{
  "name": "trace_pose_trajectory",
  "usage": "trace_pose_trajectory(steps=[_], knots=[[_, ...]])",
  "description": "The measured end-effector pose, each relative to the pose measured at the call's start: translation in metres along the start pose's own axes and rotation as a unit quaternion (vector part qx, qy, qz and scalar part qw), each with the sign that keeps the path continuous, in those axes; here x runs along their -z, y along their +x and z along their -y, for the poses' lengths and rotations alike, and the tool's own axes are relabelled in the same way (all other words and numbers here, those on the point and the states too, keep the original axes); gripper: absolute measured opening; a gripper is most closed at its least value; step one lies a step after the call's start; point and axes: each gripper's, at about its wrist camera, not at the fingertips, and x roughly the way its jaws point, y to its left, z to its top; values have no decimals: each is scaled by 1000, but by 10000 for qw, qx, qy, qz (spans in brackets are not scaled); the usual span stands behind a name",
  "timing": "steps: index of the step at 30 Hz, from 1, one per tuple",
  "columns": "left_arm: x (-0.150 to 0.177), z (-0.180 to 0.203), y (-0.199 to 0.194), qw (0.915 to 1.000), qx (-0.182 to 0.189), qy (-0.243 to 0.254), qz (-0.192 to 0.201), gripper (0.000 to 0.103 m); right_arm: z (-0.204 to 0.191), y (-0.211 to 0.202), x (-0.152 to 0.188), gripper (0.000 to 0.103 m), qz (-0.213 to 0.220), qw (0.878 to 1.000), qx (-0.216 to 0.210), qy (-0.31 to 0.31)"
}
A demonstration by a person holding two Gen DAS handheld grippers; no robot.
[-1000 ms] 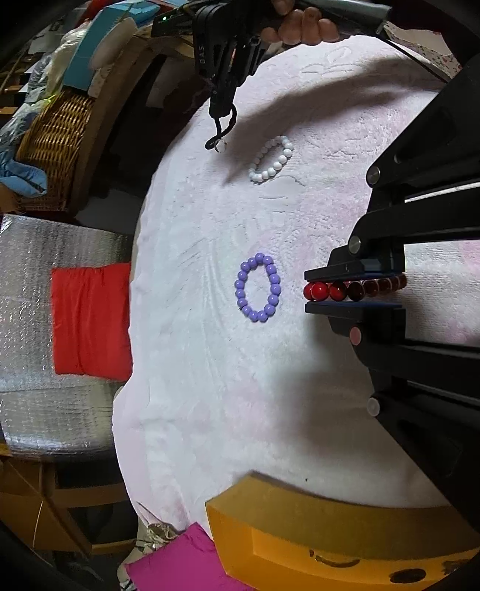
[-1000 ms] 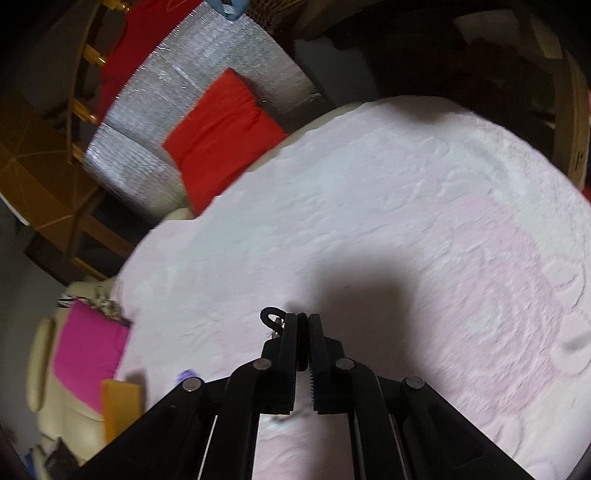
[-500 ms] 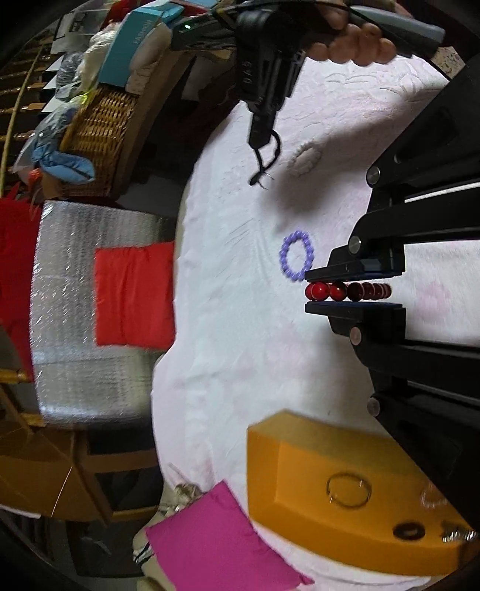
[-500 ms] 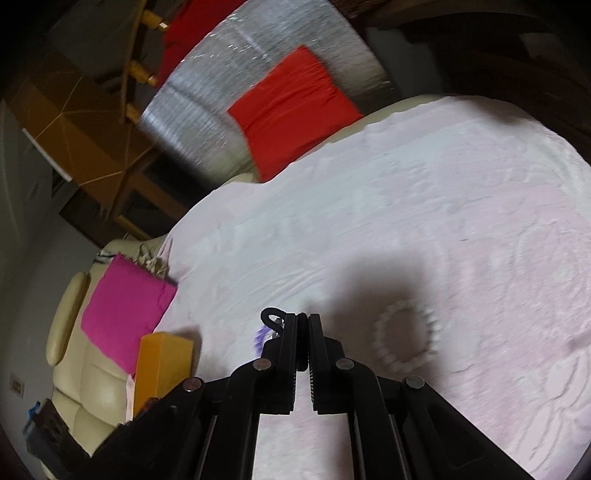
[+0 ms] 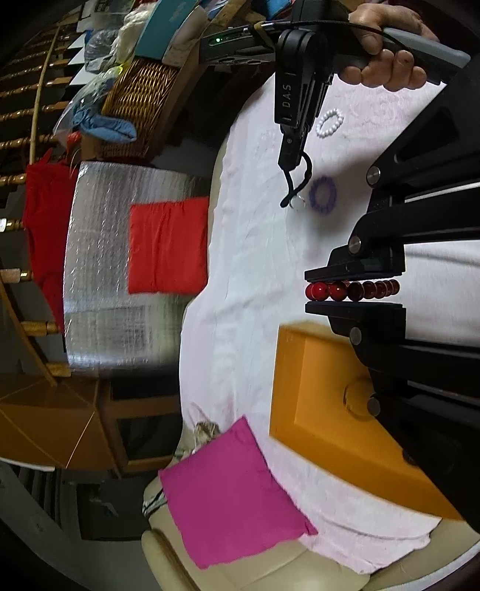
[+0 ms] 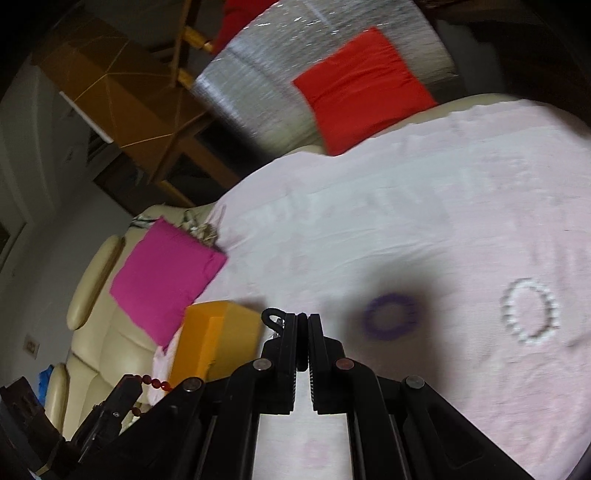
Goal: Organize jewelry
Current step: 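Carry the red bracelet and black clasp into the orange box and open both grippers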
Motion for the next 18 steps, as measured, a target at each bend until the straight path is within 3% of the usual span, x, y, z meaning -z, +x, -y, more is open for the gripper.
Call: trace_pose_trajectory(steps=[11, 15, 18], knots=[[-7, -91, -22, 9968, -752, -263, 109, 10, -80, 56, 24, 6, -402, 9962, -499, -597], [-2, -130, -11, 9942, -1001, -382, -77, 10, -102, 74, 29, 6, -478, 9937, -562, -849], [6, -147, 6, 9934, -993, -478, -315, 10, -116, 94, 35, 6, -552, 9919, -413, -1063]])
